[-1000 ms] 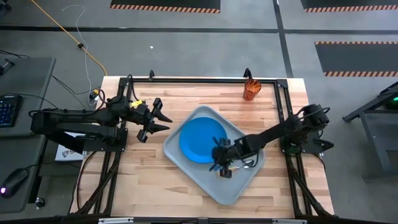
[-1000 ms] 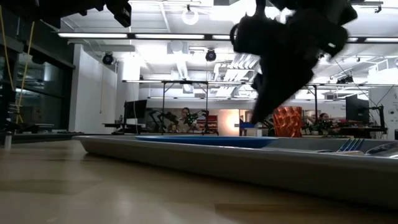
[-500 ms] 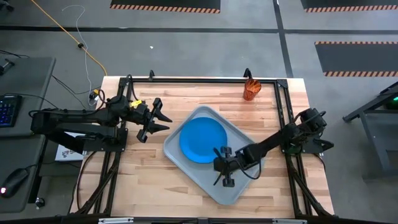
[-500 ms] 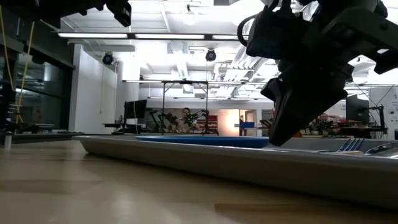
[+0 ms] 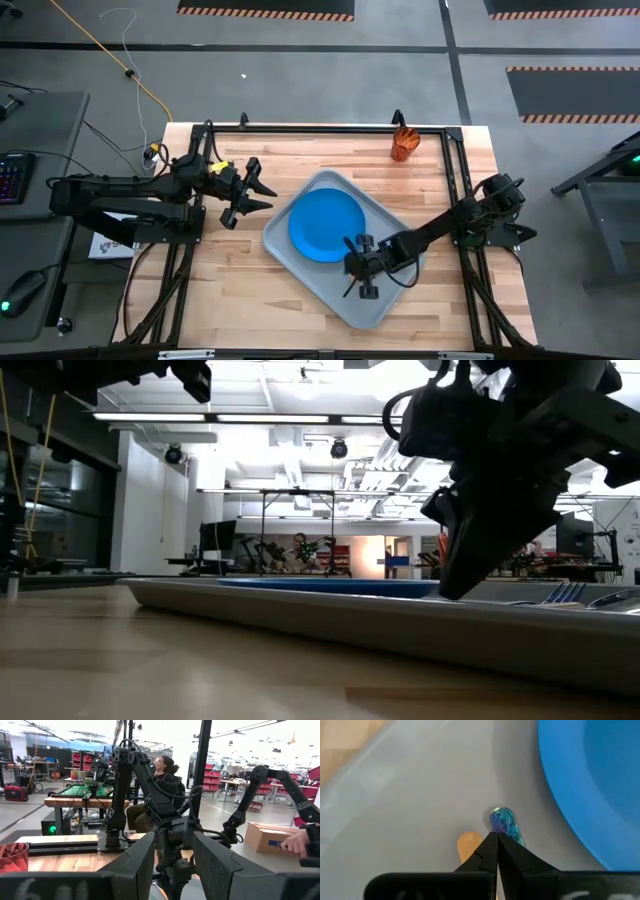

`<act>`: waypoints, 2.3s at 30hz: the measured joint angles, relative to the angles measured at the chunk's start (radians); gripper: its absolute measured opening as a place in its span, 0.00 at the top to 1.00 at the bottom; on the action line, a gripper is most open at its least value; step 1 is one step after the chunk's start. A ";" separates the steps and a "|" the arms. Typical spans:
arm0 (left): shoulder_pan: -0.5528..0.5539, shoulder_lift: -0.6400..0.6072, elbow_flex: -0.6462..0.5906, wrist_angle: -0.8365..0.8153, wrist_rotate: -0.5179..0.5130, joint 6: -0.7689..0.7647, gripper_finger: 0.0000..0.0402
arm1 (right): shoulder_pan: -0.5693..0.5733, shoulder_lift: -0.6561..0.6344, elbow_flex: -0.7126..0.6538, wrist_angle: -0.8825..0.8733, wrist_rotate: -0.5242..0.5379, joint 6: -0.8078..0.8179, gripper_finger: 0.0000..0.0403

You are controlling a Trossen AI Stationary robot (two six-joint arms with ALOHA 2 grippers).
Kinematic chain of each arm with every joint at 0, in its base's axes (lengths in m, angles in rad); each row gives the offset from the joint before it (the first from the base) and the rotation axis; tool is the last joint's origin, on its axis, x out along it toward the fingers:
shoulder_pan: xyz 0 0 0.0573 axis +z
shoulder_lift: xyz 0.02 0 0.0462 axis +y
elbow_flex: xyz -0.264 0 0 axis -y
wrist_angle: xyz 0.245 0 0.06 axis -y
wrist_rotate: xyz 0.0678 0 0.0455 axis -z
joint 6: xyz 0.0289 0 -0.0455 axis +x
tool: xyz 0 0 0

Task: Pick and place plate/cup/fork/spoon on tray
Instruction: Put the yellow spoon on the right side of the gray serving tray, then adjust the blue fork on the gray serving tray

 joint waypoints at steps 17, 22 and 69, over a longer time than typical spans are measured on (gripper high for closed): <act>0.000 0.000 0.000 -0.003 0.000 0.000 0.69 | 0.000 0.000 0.000 -0.030 -0.052 -0.027 1.00; 0.000 0.000 0.000 -0.003 0.000 0.001 0.69 | 0.000 -0.001 0.000 -0.030 -0.082 -0.027 1.00; 0.000 0.000 0.000 -0.006 0.000 0.001 0.69 | -0.029 0.010 -0.008 0.080 0.001 -0.131 1.00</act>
